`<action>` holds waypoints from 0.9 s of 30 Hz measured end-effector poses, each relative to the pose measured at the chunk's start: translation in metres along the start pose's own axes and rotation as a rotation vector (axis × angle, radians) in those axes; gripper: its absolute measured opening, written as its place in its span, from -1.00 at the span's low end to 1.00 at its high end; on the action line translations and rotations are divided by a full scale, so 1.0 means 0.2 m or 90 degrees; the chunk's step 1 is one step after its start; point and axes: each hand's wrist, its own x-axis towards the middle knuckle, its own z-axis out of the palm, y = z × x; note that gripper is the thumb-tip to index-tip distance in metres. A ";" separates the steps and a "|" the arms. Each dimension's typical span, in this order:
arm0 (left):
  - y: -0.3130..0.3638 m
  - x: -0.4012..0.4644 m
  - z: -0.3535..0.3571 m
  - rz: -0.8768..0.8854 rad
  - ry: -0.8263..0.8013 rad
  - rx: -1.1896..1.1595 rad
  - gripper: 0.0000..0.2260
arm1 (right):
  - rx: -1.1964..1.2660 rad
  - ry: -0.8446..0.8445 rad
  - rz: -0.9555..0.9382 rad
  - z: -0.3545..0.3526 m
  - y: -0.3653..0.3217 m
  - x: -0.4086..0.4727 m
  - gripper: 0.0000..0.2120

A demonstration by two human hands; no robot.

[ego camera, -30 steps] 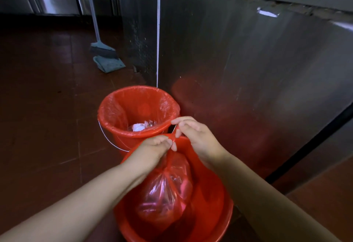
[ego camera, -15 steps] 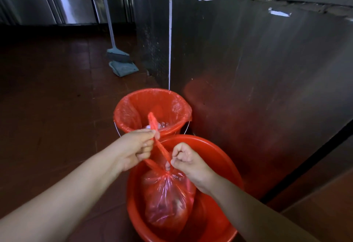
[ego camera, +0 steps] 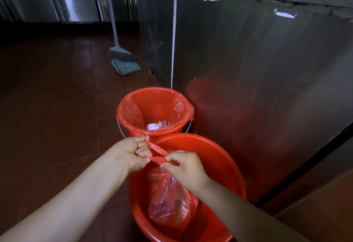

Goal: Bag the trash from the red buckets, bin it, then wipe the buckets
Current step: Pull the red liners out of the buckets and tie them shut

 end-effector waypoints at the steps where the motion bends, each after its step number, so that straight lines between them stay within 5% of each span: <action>1: 0.00 0.00 -0.02 -0.004 0.002 0.006 -0.73 | 0.071 -0.012 0.046 -0.01 0.00 -0.01 -0.92; 8: -0.11 0.02 -0.15 0.103 -0.076 0.134 -0.74 | 0.550 0.046 0.338 -0.09 -0.02 0.00 -0.84; 12: -0.18 -0.02 -0.18 0.072 -0.180 0.133 -0.70 | 0.578 0.078 0.449 -0.08 -0.04 0.01 -0.88; 17: -0.21 0.01 -0.22 0.083 -0.083 0.230 -0.82 | 0.520 0.009 0.429 -0.12 -0.06 -0.01 -0.83; 19: -0.19 0.05 -0.24 0.269 -0.006 0.453 -0.93 | 0.518 -0.016 0.411 -0.15 -0.06 -0.01 -0.81; 21: -0.18 0.09 -0.24 0.551 0.033 0.839 -0.63 | 0.490 -0.041 0.387 -0.18 -0.06 -0.01 -0.80; 23: -0.19 0.11 -0.18 0.675 -0.077 1.023 -0.62 | 0.464 -0.058 0.337 -0.19 -0.06 -0.01 -0.74; 27: -0.25 0.12 -0.11 0.619 -0.245 0.880 -0.78 | 0.456 -0.044 0.238 -0.20 -0.06 -0.01 -0.59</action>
